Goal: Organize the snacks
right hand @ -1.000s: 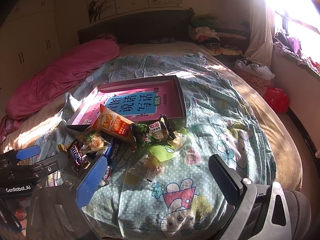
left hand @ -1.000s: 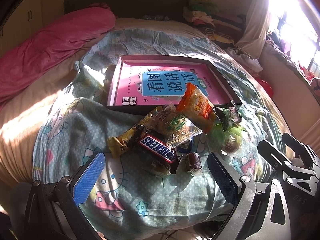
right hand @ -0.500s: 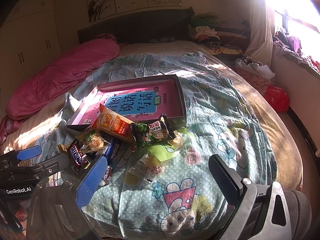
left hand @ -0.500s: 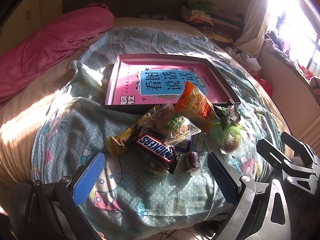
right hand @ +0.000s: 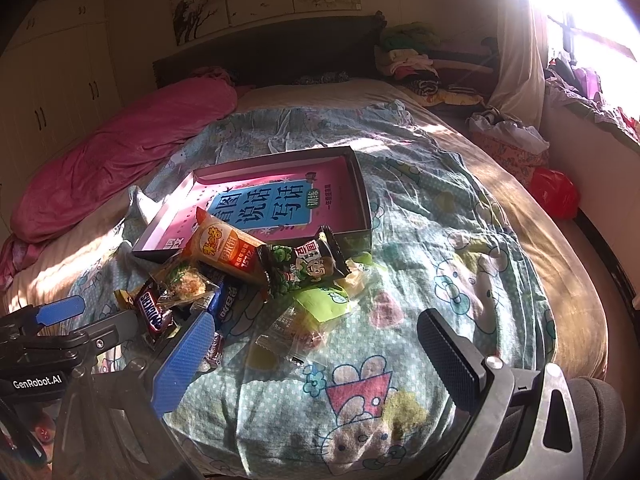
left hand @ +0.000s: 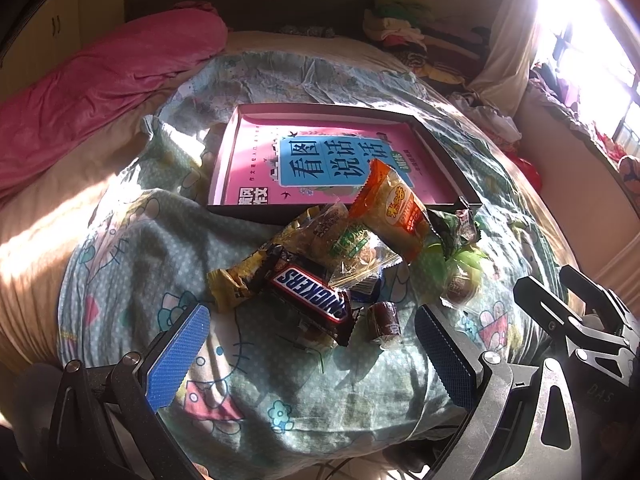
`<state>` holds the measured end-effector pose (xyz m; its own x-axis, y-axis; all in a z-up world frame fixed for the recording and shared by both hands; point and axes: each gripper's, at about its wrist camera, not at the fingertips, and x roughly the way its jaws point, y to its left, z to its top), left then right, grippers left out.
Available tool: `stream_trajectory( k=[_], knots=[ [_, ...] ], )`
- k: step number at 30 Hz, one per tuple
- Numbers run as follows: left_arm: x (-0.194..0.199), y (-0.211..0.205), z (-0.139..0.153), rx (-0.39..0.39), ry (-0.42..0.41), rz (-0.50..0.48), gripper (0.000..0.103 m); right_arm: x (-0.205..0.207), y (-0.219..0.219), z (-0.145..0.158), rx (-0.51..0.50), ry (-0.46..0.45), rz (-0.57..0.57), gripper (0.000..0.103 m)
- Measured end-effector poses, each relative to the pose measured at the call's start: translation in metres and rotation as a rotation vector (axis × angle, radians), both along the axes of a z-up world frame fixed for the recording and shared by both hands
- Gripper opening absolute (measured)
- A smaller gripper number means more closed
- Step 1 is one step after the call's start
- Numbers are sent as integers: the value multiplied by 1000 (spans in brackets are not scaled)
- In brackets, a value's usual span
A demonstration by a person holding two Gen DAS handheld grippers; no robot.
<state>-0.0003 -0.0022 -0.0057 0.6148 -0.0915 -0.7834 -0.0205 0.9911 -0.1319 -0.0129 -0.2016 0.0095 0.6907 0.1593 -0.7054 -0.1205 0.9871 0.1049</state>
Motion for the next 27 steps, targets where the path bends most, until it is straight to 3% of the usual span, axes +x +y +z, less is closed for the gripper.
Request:
stream_trajectory(
  k=[15, 27],
  knots=[
    [10, 16, -18, -63, 71, 25, 102, 6, -2, -8, 22, 40, 3, 103],
    [27, 28, -39, -105, 120, 31, 102, 18, -7, -27, 48, 126, -6, 103]
  ],
)
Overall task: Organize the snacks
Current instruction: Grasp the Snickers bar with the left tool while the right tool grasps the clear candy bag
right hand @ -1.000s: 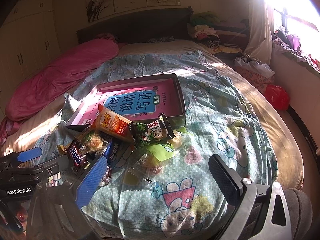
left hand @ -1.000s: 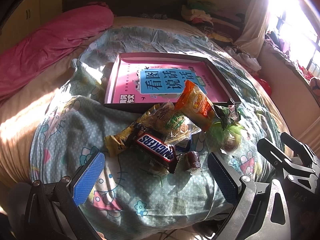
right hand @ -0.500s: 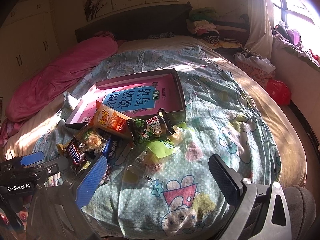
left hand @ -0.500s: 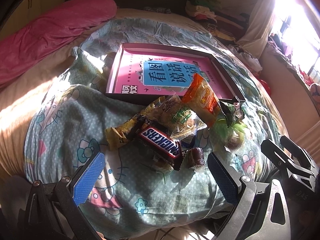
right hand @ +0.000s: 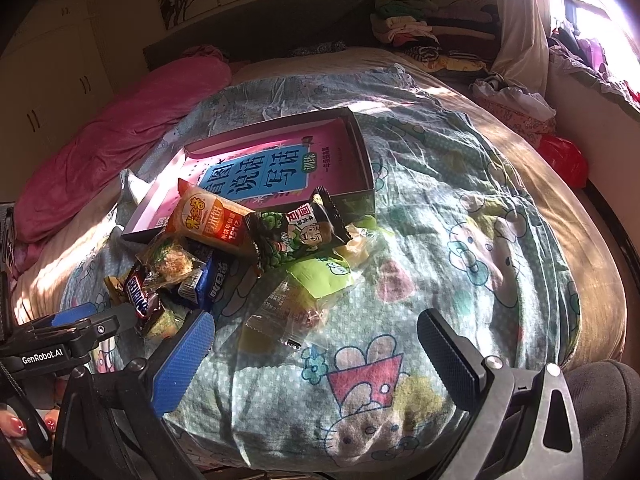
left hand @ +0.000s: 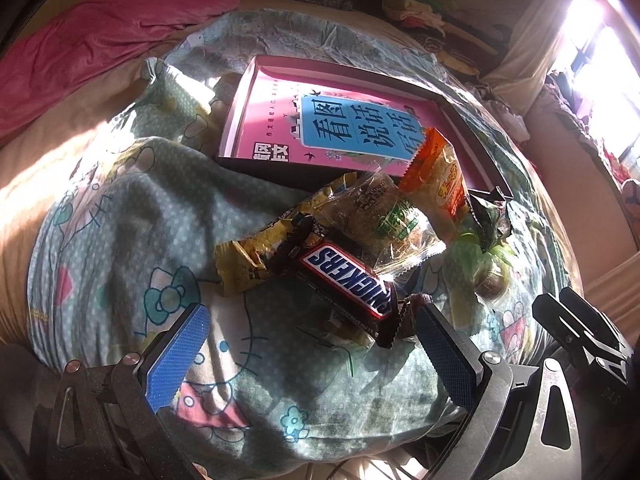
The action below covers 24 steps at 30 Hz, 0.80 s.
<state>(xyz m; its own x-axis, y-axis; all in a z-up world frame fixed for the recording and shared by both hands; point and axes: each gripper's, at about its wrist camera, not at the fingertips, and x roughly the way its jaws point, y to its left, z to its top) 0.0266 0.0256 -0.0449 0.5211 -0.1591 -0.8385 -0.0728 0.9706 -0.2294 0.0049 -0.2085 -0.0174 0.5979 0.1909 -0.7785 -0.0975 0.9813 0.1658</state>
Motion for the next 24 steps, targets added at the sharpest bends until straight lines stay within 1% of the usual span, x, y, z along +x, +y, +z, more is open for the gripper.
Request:
stream_trajectory(
  k=[3, 5, 9, 15, 16, 17, 18, 20, 21, 22, 23, 24],
  knots=[
    [6, 1, -6, -33, 22, 11, 102, 5, -2, -4, 5, 9, -13, 103],
    [9, 4, -9, -55, 21, 18, 102, 8, -3, -6, 3, 13, -17, 103],
    [17, 5, -15, -84, 40, 18, 98, 12, -1, -10, -2, 24, -8, 103],
    [26, -1, -21, -97, 43, 2, 96, 18, 1, -15, -10, 36, -6, 103],
    [26, -1, -21, -103, 39, -1, 88, 19, 0, -17, -8, 39, -10, 103],
    [27, -2, -21, -109, 36, -8, 75, 21, -1, -18, -5, 44, -14, 103],
    [28, -3, -21, -116, 35, -19, 70, 23, -3, -20, 2, 52, -18, 103],
    [31, -5, -23, -122, 40, -28, 65, 28, -7, -25, 28, 83, -27, 102],
    [30, -5, -23, -125, 37, -32, 64, 30, -8, -27, 35, 94, -32, 99],
    [31, -5, -22, -130, 35, -38, 59, 33, -9, -29, 38, 103, -38, 95],
    [31, -5, -22, -137, 33, -44, 54, 35, -10, -31, 40, 111, -44, 94],
    [32, -5, -22, -146, 32, -49, 52, 38, -11, -33, 47, 118, -46, 92]
  ],
)
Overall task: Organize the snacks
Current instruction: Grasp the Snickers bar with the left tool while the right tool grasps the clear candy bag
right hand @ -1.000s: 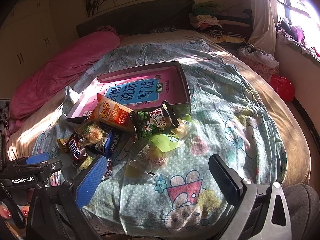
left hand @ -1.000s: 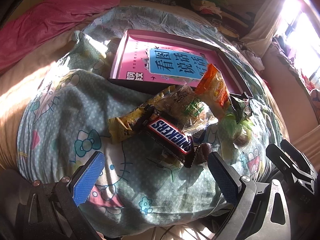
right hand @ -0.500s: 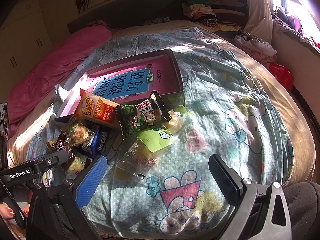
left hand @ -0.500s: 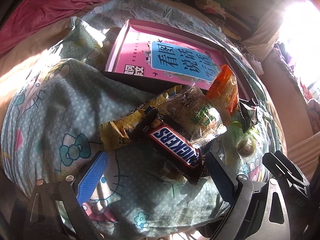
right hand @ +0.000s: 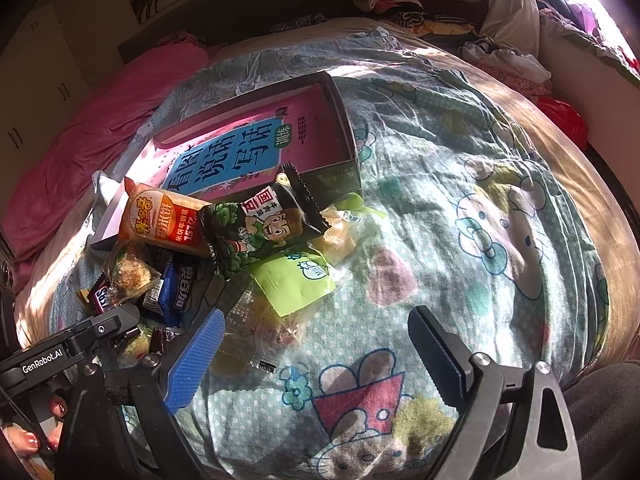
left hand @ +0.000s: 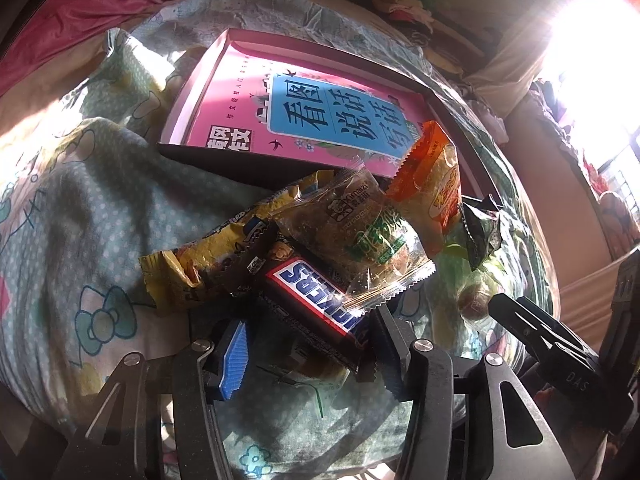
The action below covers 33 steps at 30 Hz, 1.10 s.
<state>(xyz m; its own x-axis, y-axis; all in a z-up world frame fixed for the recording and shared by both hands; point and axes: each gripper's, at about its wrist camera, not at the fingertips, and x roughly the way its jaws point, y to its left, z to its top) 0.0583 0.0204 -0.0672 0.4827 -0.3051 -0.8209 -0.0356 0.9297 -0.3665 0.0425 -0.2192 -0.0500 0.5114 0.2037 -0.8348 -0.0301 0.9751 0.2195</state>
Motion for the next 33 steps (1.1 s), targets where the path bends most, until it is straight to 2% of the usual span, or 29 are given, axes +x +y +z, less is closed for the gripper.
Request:
stream_trajectory(
  k=[3, 5, 8, 15, 19, 24, 26, 30, 33],
  knots=[
    [0, 0, 1, -11, -2, -13, 47, 5, 1, -5, 18, 21, 2, 82],
    [-2, 0, 2, -10, -3, -20, 45, 6, 4, -8, 33, 36, 15, 80],
    [-6, 4, 2, -16, -1, -20, 44, 3, 13, -9, 26, 34, 42, 76],
    [-15, 18, 3, -30, 4, 8, 44, 9, 32, -15, 24, 37, 124, 53],
    [-17, 27, 2, -44, 15, 29, 46, 9, 36, -17, 29, 39, 160, 43],
    [-15, 37, -1, -62, 26, 54, 44, 4, 33, -14, 57, 34, 172, 41],
    [-14, 42, -3, -70, 36, 62, 29, 2, 32, -12, 70, 30, 184, 39],
    [-15, 55, -9, -150, 61, 91, 28, -5, 35, -4, 99, 5, 222, 35],
    [-18, 61, -5, -155, 54, 94, 28, -9, 39, 1, 112, -20, 253, 34]
  ],
)
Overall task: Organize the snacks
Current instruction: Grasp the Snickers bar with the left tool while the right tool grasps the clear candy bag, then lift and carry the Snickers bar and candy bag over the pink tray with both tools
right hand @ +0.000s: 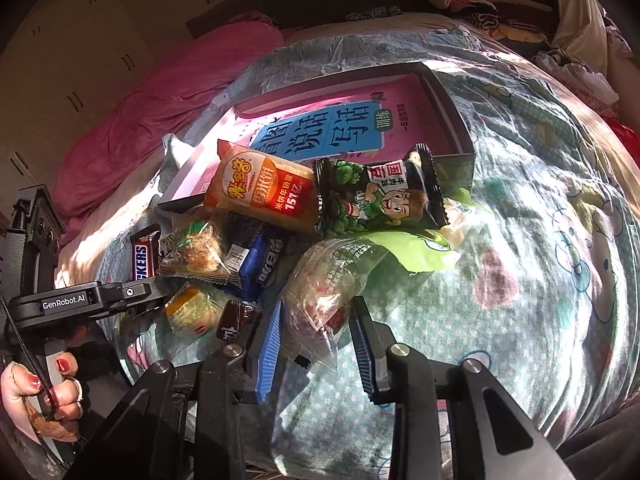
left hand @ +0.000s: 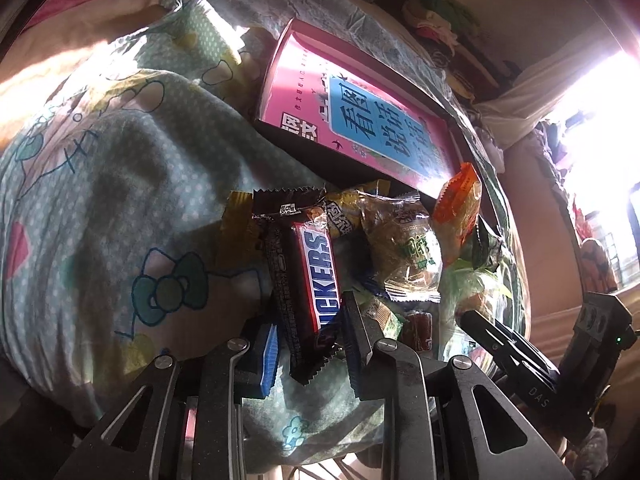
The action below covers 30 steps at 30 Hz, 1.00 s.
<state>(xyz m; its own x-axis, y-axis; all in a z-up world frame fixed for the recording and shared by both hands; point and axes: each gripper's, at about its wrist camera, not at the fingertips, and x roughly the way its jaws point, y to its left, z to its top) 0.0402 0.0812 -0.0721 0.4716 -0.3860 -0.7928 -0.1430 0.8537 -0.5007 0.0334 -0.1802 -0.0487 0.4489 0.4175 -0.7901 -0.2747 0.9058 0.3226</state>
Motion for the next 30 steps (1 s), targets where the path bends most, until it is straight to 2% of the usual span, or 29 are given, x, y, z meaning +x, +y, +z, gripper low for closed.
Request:
stream_trajectory(
  k=[3, 10, 16, 19, 30],
  knots=[
    [-4, 3, 11, -11, -26, 1, 26, -3, 3, 5, 21, -21, 19, 34],
    [-11, 2, 40, 41, -118, -11, 18, -10, 7, 22, 65, -91, 55, 33],
    [-4, 1, 36, 44, -108, -13, 18, -8, 4, 32, 80, -135, 51, 33],
    [-1, 5, 33, 16, -104, 3, 18, -3, 1, 37, 79, -157, 42, 33],
    [15, 10, 57, 7, -218, 26, 18, 18, -17, 43, 96, -193, -6, 33]
  ],
)
